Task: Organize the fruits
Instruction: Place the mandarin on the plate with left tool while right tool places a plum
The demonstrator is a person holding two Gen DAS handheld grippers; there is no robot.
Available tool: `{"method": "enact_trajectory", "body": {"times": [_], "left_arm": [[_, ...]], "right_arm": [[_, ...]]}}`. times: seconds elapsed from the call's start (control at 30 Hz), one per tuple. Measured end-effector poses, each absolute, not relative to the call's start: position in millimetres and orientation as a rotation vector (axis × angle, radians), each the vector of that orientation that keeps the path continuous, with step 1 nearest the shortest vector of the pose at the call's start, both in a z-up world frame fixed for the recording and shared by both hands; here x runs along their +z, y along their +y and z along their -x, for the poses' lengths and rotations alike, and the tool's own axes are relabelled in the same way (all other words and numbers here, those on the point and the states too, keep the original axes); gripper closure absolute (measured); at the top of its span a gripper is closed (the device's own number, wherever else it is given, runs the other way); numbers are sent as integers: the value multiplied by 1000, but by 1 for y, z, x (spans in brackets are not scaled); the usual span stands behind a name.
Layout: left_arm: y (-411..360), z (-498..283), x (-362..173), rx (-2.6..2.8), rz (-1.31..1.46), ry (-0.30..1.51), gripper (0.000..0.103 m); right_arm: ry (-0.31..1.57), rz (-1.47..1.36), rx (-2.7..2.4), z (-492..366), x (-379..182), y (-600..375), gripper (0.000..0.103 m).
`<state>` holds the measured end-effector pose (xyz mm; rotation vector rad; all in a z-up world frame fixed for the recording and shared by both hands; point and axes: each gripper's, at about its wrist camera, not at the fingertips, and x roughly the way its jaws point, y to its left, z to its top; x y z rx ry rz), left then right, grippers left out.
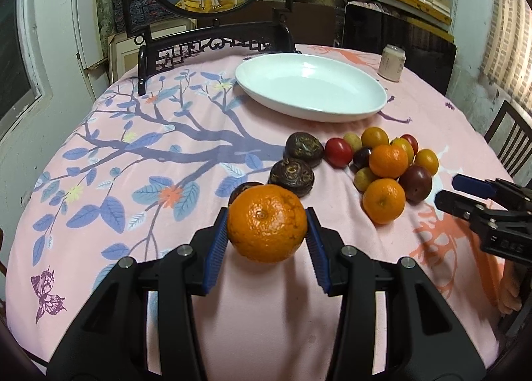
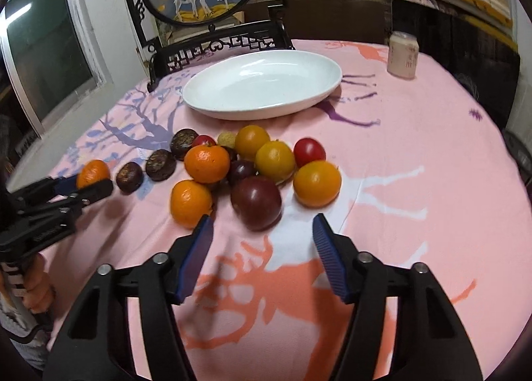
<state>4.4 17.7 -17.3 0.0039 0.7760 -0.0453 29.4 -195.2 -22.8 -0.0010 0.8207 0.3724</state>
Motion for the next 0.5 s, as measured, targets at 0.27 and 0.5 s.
{"method": "enact_trajectory", "body": {"times": [0.27,0.5], "left_arm": [[12,-8,-22,-65,-26,802,57],[13,-13,-25,-97,-8,837,57]], "right_arm": [[869,48,395,-59,-36,-175,60],[865,23,426,-56,-37,-181,65]]}}
